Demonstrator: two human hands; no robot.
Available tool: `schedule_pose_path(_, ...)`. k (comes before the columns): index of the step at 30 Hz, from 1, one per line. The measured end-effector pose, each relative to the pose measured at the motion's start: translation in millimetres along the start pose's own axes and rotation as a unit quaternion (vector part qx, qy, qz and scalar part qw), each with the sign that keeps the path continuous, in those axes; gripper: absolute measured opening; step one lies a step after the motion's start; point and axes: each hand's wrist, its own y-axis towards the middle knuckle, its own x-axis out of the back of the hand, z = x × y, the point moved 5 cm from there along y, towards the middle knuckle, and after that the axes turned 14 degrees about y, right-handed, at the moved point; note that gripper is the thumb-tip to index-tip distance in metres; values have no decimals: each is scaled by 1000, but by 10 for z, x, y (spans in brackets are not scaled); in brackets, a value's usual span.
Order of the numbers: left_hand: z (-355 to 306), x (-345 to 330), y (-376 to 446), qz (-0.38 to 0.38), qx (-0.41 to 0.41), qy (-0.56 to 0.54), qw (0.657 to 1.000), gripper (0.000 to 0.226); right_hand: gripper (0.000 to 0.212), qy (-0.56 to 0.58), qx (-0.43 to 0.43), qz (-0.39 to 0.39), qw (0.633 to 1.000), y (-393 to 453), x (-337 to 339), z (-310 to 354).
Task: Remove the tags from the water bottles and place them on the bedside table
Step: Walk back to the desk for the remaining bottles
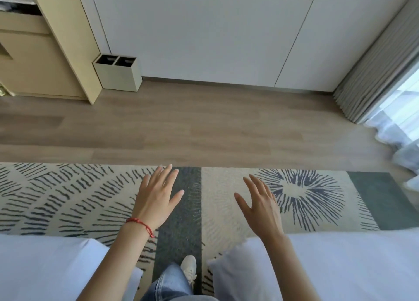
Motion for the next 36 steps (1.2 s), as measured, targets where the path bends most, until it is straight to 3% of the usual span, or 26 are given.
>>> schedule_pose_path(17,1116,-251,1804,49,97,-1,994,59,53,16,43,88,995,2418,-798,280)
schedule_pose_path(29,2009,-176,3675,49,207,10,977,62,53,7,157,154,976,4943,-1228,800)
schedule_pose_path(36,2509,-110,4097,52,297,1,953,63,53,15,226,216,950,5908,-1613,1367)
